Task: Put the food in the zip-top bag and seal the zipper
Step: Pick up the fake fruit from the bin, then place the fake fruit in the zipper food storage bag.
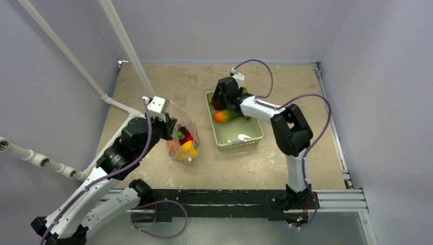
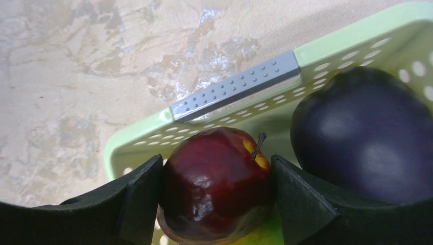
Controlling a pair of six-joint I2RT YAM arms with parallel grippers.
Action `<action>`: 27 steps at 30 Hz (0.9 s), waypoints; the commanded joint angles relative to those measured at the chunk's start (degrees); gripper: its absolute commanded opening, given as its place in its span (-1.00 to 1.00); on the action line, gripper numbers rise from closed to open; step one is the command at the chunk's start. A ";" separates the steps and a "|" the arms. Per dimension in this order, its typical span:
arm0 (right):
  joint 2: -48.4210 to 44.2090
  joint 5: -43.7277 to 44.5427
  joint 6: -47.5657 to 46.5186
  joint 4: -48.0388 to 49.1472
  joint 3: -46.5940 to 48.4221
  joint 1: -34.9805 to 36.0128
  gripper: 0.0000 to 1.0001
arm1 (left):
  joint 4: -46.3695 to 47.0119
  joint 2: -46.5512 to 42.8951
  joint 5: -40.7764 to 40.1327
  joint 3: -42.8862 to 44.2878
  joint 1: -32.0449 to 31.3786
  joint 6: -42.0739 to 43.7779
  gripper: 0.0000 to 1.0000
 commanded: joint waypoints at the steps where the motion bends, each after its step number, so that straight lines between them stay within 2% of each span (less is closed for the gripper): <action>1: -8.42 2.79 -0.88 1.45 -1.18 -0.20 -0.54 | 2.25 -0.16 -0.98 0.26 0.07 0.79 -1.00; 9: -18.14 2.89 -2.91 3.45 -5.23 0.92 -0.65 | 2.25 0.02 -1.16 0.27 0.13 0.80 -1.00; 16: -26.44 2.84 -7.27 3.83 -7.33 4.87 -0.69 | 2.16 0.02 -1.43 0.27 0.14 0.79 -1.00; 27: -41.62 -1.11 -19.89 14.31 -14.68 13.61 -0.72 | 2.47 -0.73 -1.09 0.15 0.21 0.88 -1.00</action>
